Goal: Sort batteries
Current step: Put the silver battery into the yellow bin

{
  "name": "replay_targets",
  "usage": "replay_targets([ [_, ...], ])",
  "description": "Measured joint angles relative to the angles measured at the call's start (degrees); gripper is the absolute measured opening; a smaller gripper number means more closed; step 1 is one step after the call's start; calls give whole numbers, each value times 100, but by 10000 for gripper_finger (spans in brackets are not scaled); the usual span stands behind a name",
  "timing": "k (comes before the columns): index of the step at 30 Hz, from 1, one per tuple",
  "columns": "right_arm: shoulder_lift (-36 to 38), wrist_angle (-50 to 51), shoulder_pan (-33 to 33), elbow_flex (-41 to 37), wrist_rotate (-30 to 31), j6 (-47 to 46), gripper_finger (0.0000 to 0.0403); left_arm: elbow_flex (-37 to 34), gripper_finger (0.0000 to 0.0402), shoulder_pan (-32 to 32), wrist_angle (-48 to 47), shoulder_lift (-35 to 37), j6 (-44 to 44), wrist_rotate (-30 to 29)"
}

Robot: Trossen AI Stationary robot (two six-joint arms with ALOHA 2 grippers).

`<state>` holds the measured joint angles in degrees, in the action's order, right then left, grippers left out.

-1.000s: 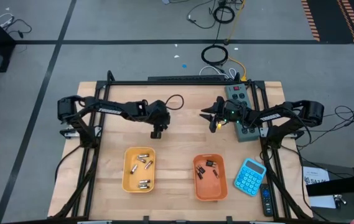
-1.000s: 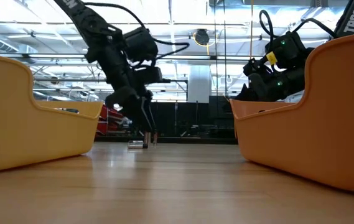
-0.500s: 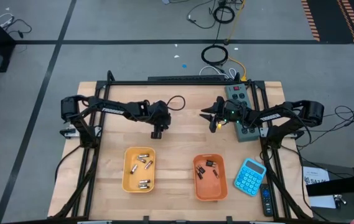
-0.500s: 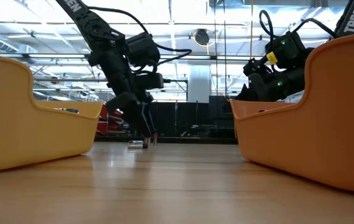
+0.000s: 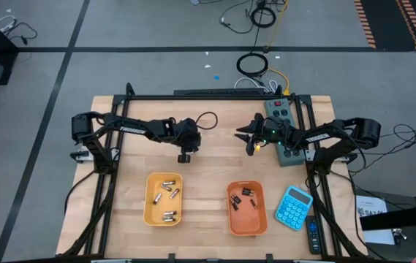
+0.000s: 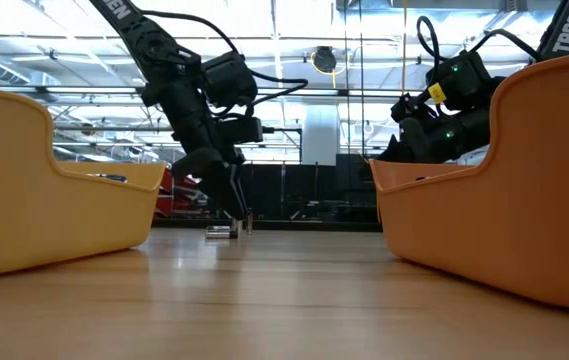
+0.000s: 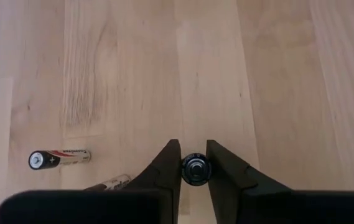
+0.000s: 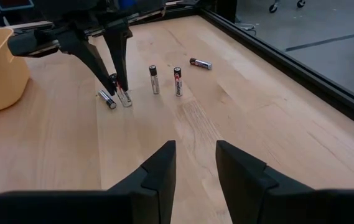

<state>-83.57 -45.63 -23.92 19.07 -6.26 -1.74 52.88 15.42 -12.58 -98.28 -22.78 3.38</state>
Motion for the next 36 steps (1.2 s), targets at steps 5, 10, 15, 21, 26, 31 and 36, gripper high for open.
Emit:
replay_targets([
  [5,0,3,0,0,0,0,105,19,58,-14,-26,21,112,-50],
  [10,0,71,2,0,0,0,105,187,58,-11,-65,270,299,313],
  [15,0,192,2,0,2,29,105,214,58,-61,-489,861,594,1441],
  [21,2,177,-13,0,2,46,105,219,58,-403,-860,1694,1089,3173],
  [26,2,164,-11,2,2,27,105,221,58,-960,-1612,2081,1252,3162],
  [31,2,160,-11,0,1,9,105,218,58,-1526,-2292,2144,1648,2917],
  [36,2,120,-9,2,0,-56,105,62,58,-1962,-2671,2140,1983,2302],
])
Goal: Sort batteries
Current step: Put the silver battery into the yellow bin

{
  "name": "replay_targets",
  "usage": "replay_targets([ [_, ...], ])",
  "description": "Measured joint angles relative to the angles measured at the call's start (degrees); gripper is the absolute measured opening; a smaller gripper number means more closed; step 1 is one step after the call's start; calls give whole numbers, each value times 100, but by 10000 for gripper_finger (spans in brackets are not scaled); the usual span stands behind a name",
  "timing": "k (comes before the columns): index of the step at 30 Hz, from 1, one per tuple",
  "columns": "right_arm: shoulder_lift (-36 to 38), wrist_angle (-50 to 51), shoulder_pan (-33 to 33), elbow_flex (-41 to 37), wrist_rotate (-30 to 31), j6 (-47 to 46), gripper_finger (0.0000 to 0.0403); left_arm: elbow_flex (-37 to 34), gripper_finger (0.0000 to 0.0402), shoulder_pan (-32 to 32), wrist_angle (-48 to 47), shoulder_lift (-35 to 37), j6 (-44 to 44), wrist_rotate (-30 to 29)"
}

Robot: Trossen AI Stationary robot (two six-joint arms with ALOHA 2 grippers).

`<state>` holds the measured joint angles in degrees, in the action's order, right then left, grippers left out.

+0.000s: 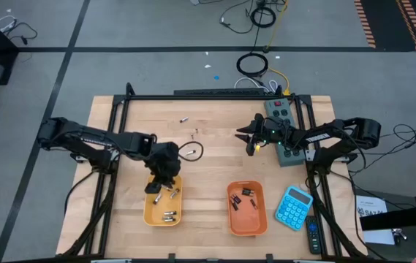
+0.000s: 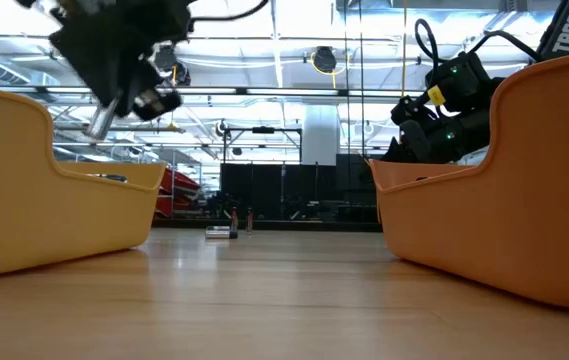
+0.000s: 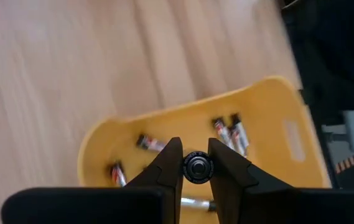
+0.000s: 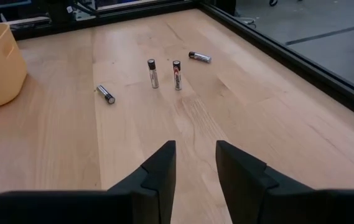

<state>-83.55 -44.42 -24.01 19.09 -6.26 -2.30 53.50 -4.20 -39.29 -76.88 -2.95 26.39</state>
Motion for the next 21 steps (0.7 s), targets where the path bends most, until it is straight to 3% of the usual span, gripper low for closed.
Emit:
replay_targets([
  [13,0,-17,-15,0,23,-237,105,-895,58,-252,-176,-131,869,-685],
  [19,0,-127,47,2,38,-592,105,-970,58,-416,-119,-266,1188,-1640],
  [21,0,-127,136,2,54,-678,105,-969,80,-487,-82,-314,1227,-1707],
])
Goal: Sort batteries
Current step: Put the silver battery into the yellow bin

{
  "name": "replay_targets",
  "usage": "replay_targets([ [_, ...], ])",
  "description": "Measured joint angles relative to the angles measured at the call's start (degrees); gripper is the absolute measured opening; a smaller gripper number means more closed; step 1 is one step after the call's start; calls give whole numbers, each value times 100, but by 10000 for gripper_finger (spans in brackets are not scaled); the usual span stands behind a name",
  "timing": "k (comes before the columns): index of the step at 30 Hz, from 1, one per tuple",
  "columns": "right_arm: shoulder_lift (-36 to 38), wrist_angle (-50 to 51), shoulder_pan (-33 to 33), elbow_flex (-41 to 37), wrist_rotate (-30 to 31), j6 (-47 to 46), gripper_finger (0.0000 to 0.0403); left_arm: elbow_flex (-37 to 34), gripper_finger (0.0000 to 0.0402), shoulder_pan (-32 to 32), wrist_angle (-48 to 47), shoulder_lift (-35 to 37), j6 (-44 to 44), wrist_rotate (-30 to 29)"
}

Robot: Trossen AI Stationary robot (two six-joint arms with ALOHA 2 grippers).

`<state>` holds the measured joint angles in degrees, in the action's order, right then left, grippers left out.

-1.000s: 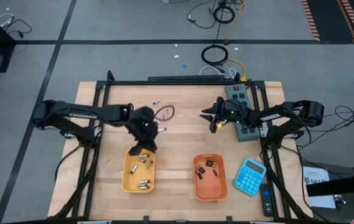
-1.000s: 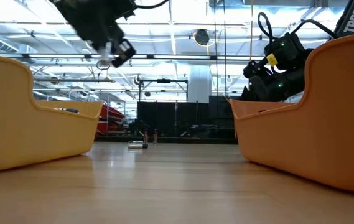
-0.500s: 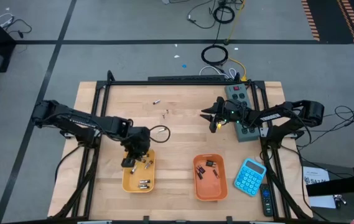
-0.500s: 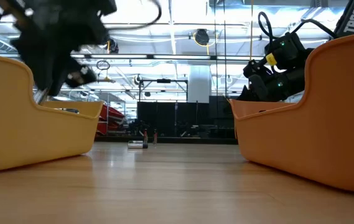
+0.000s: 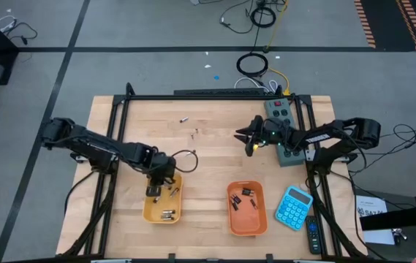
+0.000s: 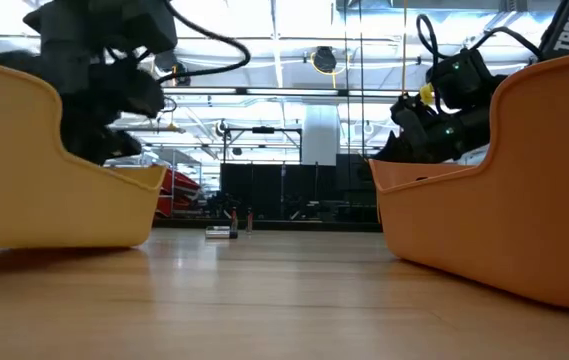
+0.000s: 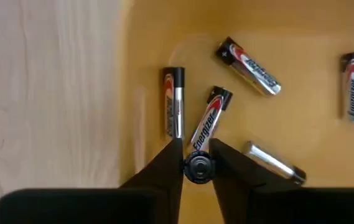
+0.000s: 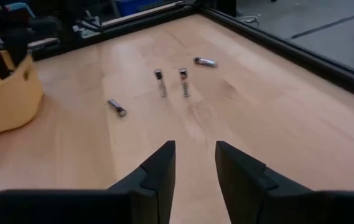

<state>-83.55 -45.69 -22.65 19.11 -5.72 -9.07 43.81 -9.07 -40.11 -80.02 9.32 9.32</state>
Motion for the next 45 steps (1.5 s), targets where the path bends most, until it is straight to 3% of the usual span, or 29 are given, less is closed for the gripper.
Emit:
replay_targets([
  [4,0,2,260,0,307,-290,105,-38,158,-92,13,-88,-61,-79],
  [7,0,7,507,0,556,-482,105,-22,176,-82,9,-93,-67,-94],
  [16,0,143,1139,0,1186,-841,105,650,172,-85,-252,-47,-50,808],
  [22,0,192,1234,0,1319,-993,105,1425,172,269,-238,-45,-430,-110],
  [29,0,231,1439,0,1500,-1068,105,1620,172,1371,-291,-43,-1134,-894],
  [37,0,302,1569,0,1673,-1076,105,1620,172,2399,-248,-43,-1545,-968],
  [45,0,496,1601,0,1777,-888,105,1620,173,2843,-81,-43,-1552,-1093],
])
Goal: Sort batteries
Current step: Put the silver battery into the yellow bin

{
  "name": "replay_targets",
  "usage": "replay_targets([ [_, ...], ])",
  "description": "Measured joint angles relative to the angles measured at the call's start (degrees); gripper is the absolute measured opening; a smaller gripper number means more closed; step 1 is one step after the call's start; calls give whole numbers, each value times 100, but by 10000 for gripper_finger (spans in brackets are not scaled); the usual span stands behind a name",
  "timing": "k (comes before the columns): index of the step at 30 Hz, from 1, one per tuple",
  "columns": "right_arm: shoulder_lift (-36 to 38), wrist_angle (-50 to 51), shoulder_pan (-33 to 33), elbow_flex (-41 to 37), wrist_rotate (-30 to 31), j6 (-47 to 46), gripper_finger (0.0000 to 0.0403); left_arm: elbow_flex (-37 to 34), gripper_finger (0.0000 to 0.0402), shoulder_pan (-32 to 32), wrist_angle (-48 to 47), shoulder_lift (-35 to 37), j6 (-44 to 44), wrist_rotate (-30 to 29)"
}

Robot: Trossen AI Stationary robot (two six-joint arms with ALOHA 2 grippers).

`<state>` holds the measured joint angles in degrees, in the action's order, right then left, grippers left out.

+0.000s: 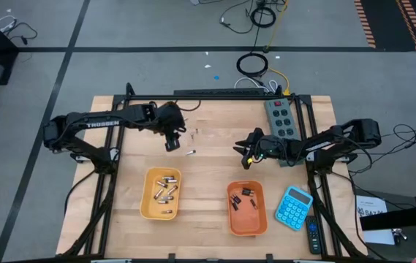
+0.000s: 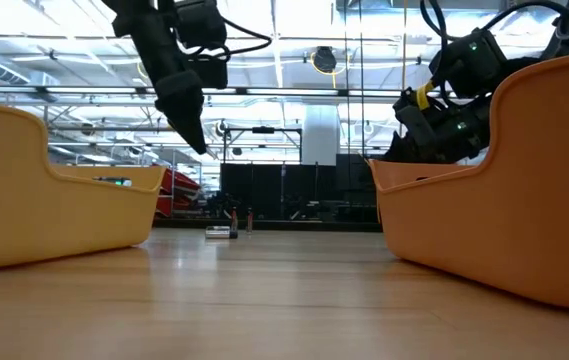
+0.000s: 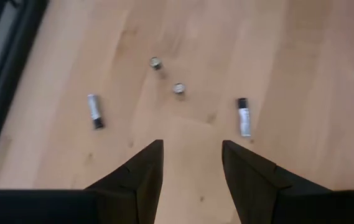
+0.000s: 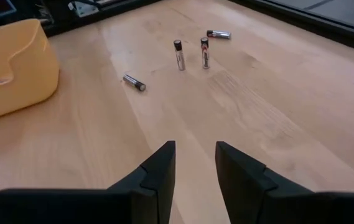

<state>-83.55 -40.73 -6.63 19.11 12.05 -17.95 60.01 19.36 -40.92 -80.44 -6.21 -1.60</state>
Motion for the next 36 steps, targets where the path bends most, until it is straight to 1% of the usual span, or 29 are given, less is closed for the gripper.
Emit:
replay_targets([
  [3,-1,-56,0,0,-2,-118,105,0,173,80,6,0,100,-155],
  [8,0,-137,0,2,-11,-402,105,0,173,159,-65,0,-40,-175],
  [12,0,-105,0,2,-11,-345,105,0,173,185,-49,0,-188,-188],
  [18,0,-103,0,2,-13,-370,105,0,173,403,268,-7,-367,-192],
  [25,0,-101,0,2,-13,-370,105,-77,173,630,71,-65,-675,149],
  [30,0,-70,0,0,-14,-370,105,-151,173,651,201,-72,-1092,133],
  [36,0,-74,0,0,-15,-370,105,-151,173,651,363,-72,-1107,91],
])
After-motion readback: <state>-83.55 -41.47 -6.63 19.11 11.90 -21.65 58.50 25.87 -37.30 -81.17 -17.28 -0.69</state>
